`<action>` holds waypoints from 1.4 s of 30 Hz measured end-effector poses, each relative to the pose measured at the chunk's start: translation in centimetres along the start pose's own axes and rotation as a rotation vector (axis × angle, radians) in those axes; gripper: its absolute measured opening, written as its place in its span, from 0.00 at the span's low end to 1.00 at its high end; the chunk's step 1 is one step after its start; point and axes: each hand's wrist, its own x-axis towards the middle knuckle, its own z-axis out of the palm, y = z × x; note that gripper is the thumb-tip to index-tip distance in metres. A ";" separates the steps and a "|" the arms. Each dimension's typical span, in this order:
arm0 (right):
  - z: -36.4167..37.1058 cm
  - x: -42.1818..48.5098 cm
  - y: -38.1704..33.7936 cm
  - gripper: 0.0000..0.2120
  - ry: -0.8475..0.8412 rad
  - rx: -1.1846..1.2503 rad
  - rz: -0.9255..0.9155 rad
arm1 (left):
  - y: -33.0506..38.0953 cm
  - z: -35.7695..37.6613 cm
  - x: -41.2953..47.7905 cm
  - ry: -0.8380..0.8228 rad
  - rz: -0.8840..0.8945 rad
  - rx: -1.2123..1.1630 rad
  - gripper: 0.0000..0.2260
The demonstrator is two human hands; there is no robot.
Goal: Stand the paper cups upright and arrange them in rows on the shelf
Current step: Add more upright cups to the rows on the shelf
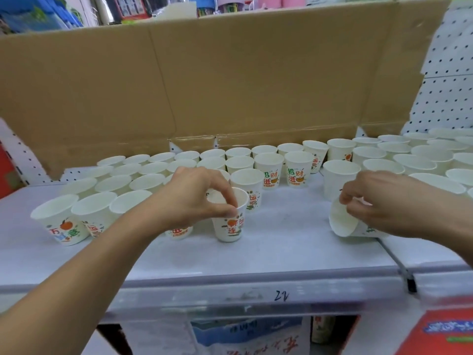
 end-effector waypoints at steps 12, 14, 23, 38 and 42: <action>-1.2 1.8 0.9 0.10 -0.088 -0.122 -0.234 | -1.2 0.1 -1.2 0.069 0.077 0.117 0.05; -1.1 2.1 0.4 0.07 0.075 0.096 -0.310 | -1.6 -0.4 -1.4 0.086 0.083 0.118 0.04; 4.0 3.5 -5.3 0.04 0.255 0.653 -0.313 | -2.4 -0.2 -2.2 0.110 0.084 0.218 0.04; 4.2 3.1 -6.9 0.10 0.266 0.625 -0.232 | -3.3 -0.3 -2.3 0.083 0.133 0.251 0.06; 3.0 2.4 -4.8 0.18 0.274 0.573 -0.162 | -1.5 -1.1 -1.1 0.072 0.183 0.061 0.15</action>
